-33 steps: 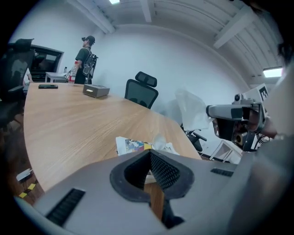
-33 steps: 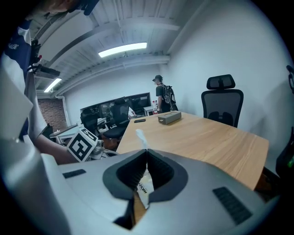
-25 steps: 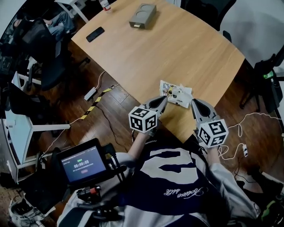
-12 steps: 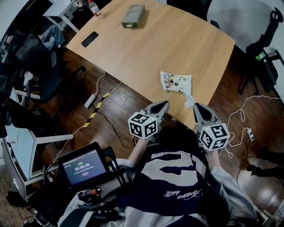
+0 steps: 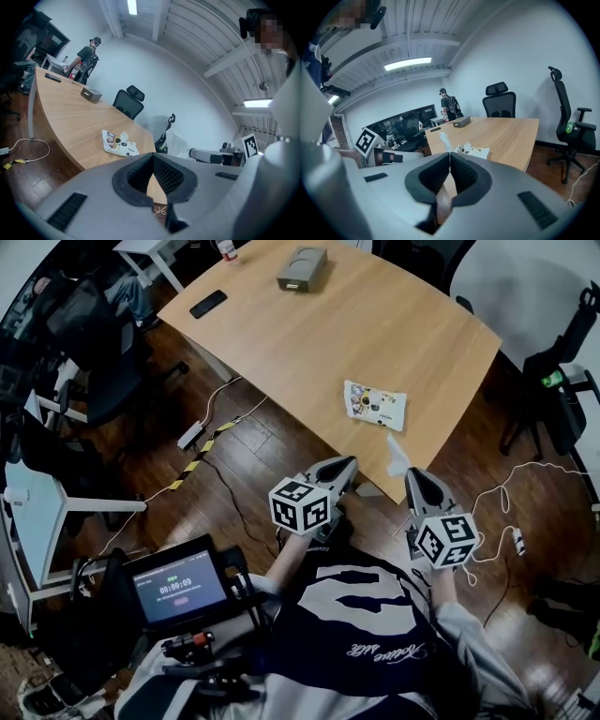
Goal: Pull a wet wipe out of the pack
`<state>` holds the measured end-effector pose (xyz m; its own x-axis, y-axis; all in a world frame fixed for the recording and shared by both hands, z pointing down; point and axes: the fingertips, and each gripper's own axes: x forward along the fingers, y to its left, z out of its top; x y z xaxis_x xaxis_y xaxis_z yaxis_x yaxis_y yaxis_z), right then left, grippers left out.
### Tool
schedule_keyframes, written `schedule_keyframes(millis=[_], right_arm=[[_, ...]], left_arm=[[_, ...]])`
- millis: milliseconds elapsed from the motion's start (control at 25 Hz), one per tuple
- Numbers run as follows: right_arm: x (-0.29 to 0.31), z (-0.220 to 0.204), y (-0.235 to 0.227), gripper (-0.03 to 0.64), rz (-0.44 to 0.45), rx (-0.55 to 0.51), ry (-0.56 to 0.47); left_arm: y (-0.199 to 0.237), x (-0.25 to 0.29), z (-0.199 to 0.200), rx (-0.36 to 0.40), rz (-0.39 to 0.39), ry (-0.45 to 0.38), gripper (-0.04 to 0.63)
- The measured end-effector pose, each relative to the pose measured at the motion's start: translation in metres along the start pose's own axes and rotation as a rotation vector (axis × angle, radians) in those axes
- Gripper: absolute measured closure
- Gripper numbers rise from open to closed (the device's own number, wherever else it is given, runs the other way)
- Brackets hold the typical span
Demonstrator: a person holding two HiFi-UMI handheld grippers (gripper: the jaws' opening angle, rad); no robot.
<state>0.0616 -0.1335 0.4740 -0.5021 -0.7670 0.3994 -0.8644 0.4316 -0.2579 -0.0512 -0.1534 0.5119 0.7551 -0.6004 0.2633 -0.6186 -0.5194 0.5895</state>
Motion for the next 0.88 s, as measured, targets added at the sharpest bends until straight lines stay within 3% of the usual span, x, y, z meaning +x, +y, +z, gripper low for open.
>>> schedule_keyframes(millis=[320, 600, 880], right_arm=[[-0.097, -0.050, 0.016, 0.612, 0.060, -0.032, -0.006], [-0.163, -0.085, 0.026, 0.612, 0.104, -0.006, -0.037], [-0.199, -0.111, 0.074, 0.612, 0.206, 0.006, -0.052]], left_arm=[[-0.081, -0.037, -0.047, -0.004, 0.042, -0.072, 0.592], [-0.148, -0.065, -0.108, 0.026, 0.059, -0.047, 0.592], [-0.178, -0.139, -0.148, 0.050, 0.165, -0.054, 0.592]])
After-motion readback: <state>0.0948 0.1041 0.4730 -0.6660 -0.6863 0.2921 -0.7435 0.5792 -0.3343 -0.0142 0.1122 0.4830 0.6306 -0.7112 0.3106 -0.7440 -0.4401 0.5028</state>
